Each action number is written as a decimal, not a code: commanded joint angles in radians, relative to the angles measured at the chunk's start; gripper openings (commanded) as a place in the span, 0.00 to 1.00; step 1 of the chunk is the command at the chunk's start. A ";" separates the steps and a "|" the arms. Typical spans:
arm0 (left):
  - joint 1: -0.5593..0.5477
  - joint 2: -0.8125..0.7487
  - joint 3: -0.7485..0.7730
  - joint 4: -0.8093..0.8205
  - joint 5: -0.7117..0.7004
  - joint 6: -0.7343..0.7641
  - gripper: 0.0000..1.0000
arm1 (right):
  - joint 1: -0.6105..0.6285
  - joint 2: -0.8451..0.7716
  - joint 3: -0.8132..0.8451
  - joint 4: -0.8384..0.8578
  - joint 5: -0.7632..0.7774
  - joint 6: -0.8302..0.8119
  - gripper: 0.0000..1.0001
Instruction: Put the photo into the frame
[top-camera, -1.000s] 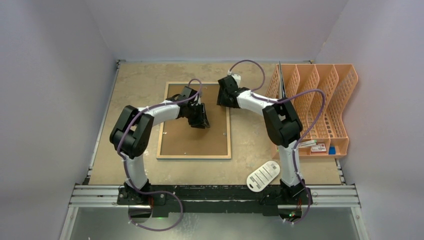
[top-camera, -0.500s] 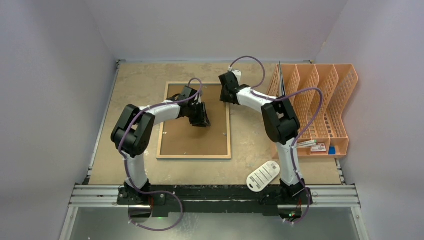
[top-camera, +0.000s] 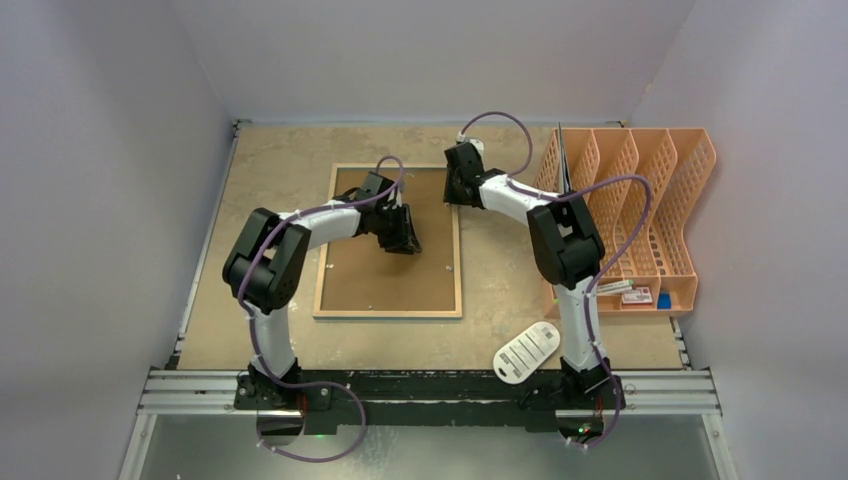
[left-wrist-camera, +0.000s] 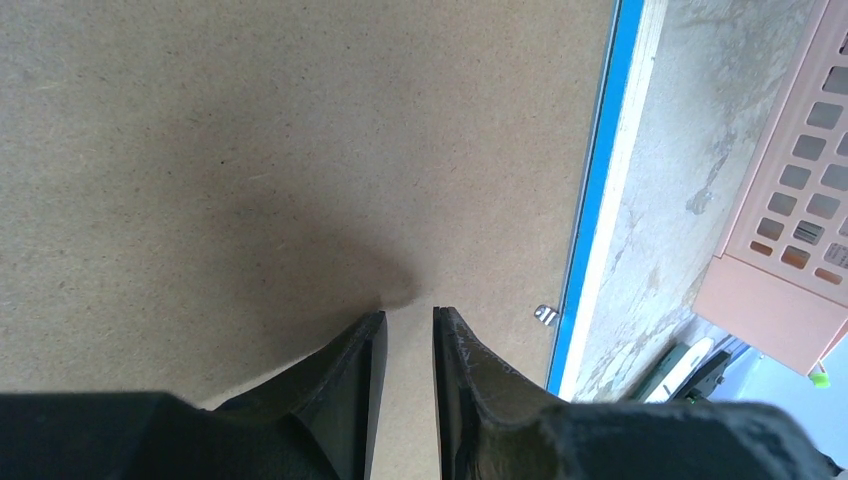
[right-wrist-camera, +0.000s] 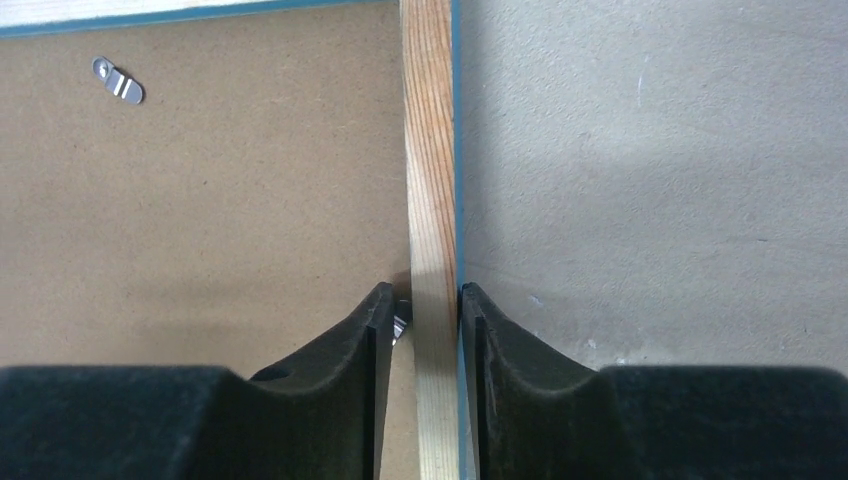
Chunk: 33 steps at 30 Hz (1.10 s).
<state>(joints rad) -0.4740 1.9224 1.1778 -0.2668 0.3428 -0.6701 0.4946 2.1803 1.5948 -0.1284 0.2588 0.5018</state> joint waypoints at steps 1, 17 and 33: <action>-0.003 0.096 -0.038 -0.012 -0.108 0.040 0.28 | 0.008 -0.014 0.014 -0.042 -0.048 0.025 0.36; -0.003 0.111 -0.032 -0.006 -0.117 0.049 0.27 | -0.002 0.011 0.025 -0.091 -0.146 -0.004 0.29; -0.003 0.152 -0.018 0.001 -0.119 0.055 0.27 | -0.003 0.030 0.055 -0.215 -0.290 -0.071 0.00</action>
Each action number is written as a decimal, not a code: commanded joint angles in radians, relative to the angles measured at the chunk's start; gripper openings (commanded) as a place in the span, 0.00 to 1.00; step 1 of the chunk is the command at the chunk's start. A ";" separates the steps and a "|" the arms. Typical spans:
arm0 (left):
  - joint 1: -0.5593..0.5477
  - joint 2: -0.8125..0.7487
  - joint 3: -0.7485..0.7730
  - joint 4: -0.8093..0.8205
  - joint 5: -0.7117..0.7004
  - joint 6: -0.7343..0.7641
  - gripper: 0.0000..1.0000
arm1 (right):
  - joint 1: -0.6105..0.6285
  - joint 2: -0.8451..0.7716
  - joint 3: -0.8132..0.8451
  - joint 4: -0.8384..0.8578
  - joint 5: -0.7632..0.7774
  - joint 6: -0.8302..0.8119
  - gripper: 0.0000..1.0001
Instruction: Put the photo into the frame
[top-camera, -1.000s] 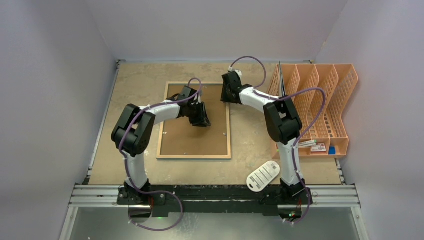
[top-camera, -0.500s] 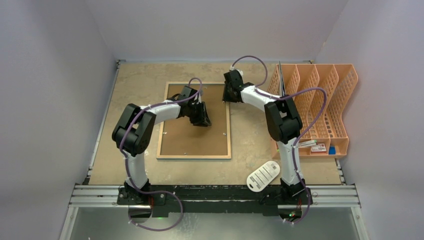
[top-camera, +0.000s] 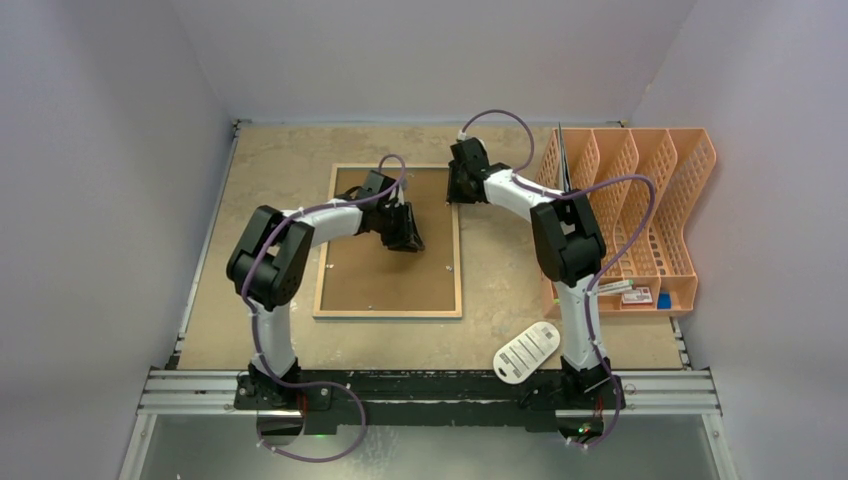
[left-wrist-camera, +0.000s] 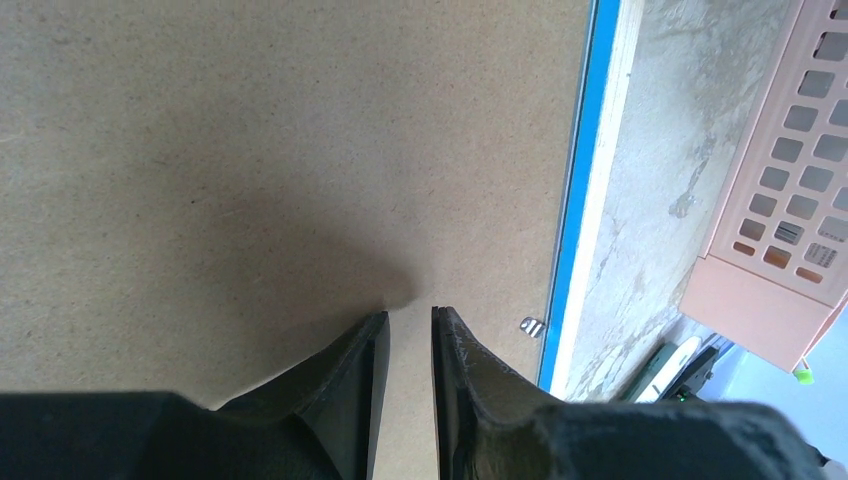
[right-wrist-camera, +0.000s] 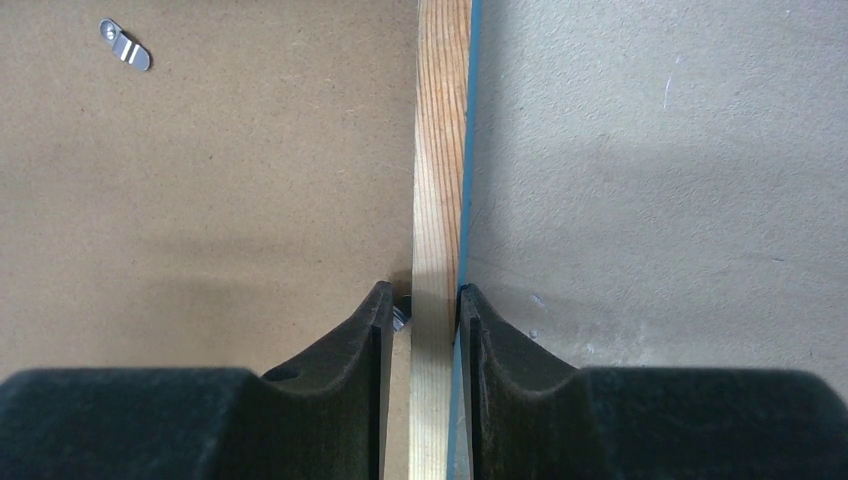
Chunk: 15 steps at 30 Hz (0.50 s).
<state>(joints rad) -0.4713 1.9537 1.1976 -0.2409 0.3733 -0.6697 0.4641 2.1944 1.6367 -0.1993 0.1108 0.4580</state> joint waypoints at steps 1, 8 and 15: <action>-0.006 0.123 -0.033 -0.022 -0.148 0.056 0.27 | 0.028 0.013 0.011 -0.152 -0.145 -0.025 0.00; -0.001 0.119 0.037 -0.049 -0.145 0.069 0.29 | 0.028 -0.028 0.016 -0.206 -0.105 0.012 0.00; 0.086 -0.029 0.137 -0.130 -0.214 0.122 0.49 | 0.022 -0.075 0.073 -0.222 -0.038 0.053 0.13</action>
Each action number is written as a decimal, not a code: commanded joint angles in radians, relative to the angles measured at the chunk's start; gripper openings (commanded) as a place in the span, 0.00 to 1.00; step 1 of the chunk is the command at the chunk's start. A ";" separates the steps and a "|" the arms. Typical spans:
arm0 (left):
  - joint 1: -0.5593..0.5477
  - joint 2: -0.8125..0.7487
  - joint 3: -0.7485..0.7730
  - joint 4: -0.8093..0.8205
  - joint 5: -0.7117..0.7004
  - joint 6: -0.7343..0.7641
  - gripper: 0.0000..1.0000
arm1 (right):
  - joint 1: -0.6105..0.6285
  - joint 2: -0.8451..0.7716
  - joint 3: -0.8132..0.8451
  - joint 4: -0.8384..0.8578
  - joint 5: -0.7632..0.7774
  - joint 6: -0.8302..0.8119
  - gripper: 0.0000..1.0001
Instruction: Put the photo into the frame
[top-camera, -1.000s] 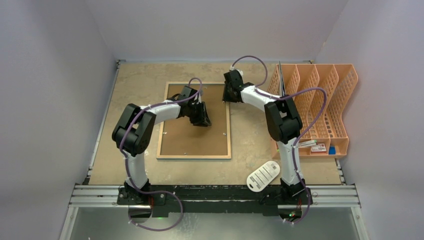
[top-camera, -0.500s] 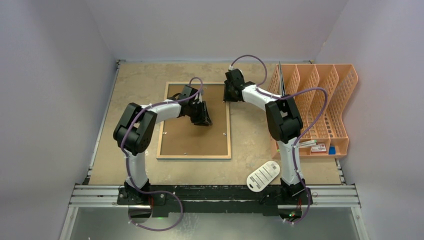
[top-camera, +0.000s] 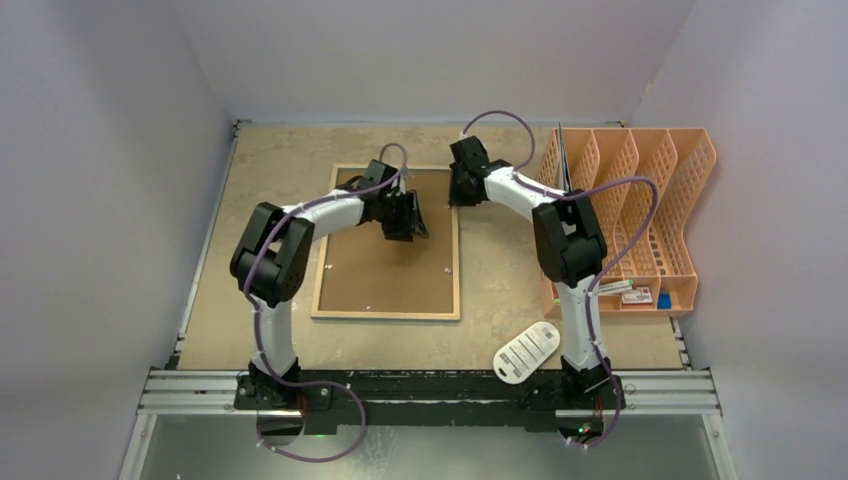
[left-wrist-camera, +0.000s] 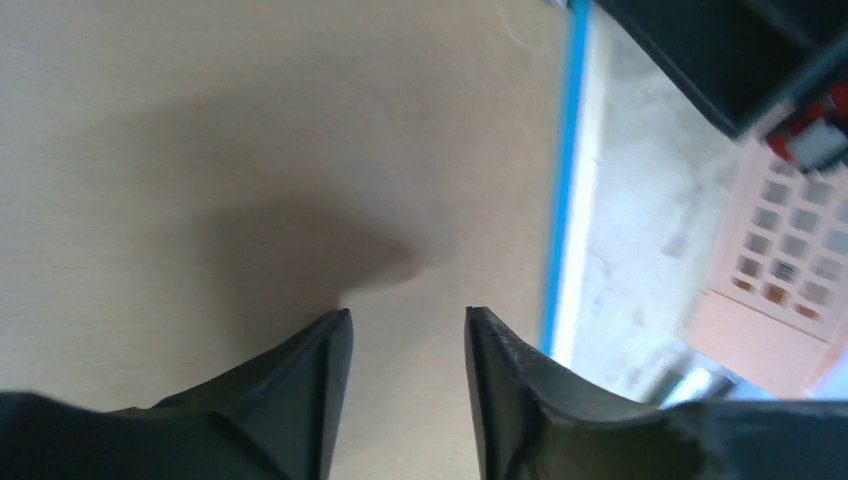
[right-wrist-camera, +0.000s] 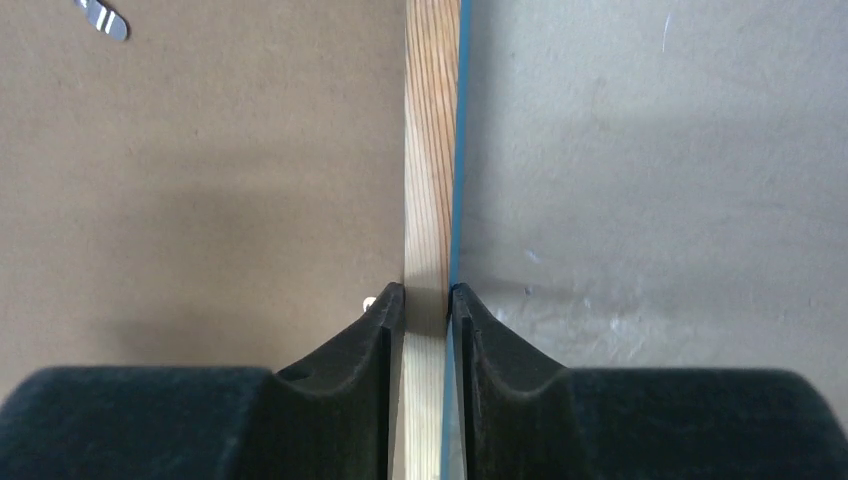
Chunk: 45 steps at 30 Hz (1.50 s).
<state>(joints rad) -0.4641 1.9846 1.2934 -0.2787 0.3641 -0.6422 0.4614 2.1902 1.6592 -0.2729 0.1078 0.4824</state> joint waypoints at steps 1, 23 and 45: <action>0.097 -0.087 0.049 -0.107 -0.236 0.109 0.53 | 0.023 -0.067 0.063 -0.147 -0.025 0.036 0.20; 0.376 -0.281 -0.175 -0.144 -0.418 0.158 0.72 | 0.013 -0.025 0.120 -0.053 0.029 -0.003 0.64; 0.435 -0.301 -0.258 -0.109 -0.205 0.138 0.53 | 0.019 0.260 0.555 0.221 -0.242 -0.680 0.85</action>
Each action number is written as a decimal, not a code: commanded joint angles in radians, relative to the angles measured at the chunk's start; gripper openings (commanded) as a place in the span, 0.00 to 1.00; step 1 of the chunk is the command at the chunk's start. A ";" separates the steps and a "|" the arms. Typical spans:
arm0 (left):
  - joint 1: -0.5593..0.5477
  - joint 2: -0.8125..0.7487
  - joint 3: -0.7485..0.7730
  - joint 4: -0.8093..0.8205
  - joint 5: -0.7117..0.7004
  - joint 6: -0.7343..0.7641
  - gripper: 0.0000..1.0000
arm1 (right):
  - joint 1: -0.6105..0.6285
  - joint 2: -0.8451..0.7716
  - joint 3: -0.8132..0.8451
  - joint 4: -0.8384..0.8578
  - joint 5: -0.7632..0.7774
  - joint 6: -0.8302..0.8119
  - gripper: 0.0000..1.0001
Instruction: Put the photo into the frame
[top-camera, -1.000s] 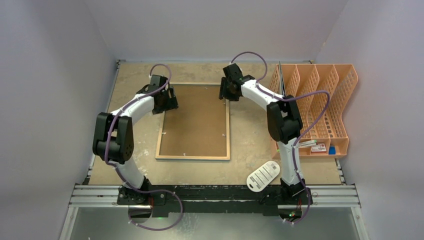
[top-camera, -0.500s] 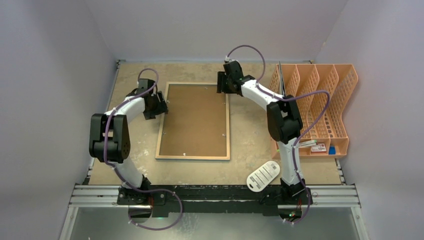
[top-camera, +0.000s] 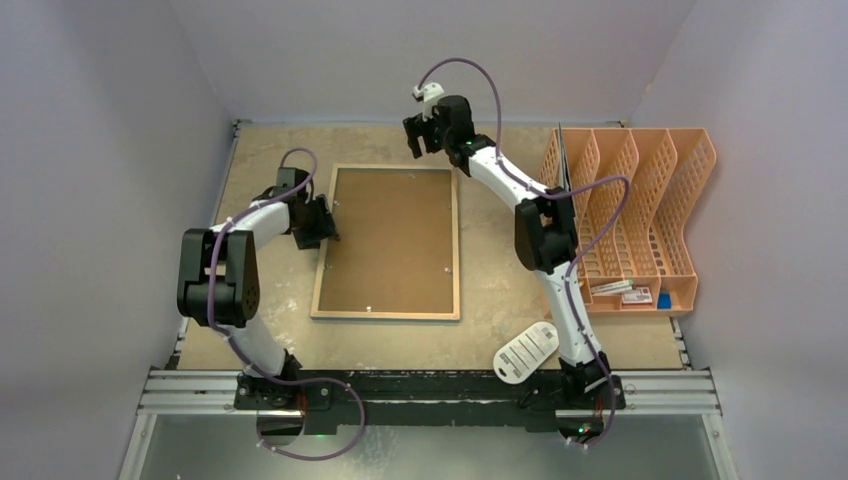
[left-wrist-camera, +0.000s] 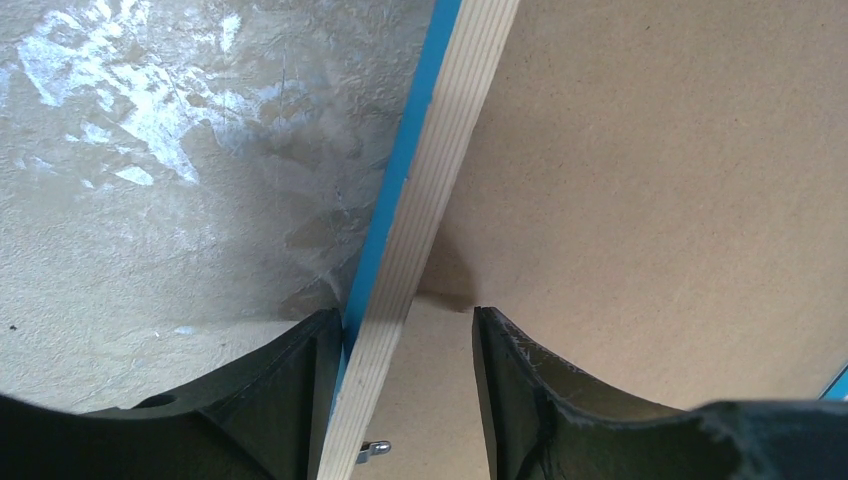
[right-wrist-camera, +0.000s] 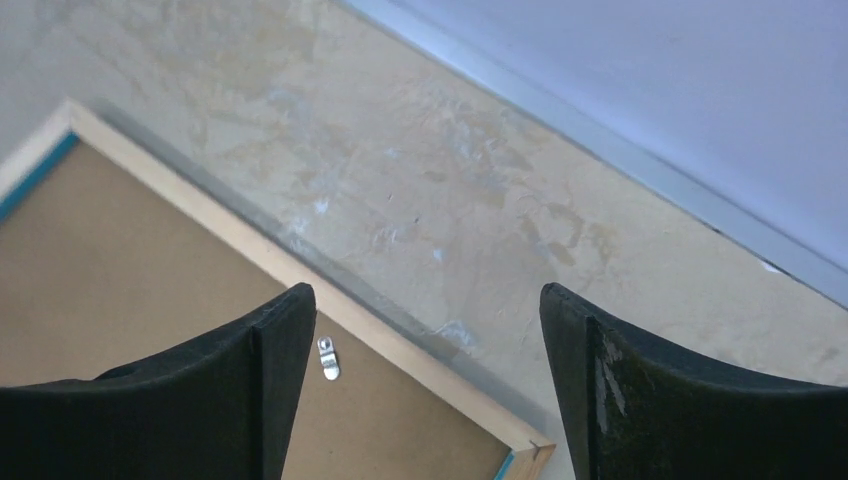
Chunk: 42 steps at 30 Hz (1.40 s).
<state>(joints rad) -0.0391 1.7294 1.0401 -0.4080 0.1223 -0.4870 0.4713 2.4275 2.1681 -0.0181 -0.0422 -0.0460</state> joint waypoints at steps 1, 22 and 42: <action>0.011 -0.042 -0.004 0.020 0.042 -0.018 0.53 | 0.009 0.019 0.031 -0.023 -0.111 -0.173 0.86; 0.012 -0.005 0.012 0.005 0.049 0.004 0.44 | 0.021 0.120 0.070 -0.156 -0.202 -0.382 0.81; 0.016 -0.002 0.017 -0.014 -0.015 0.005 0.39 | 0.016 0.174 0.067 -0.161 -0.155 -0.452 0.53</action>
<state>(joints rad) -0.0273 1.7287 1.0378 -0.4225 0.1104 -0.4862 0.4866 2.5820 2.2398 -0.1776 -0.2268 -0.4629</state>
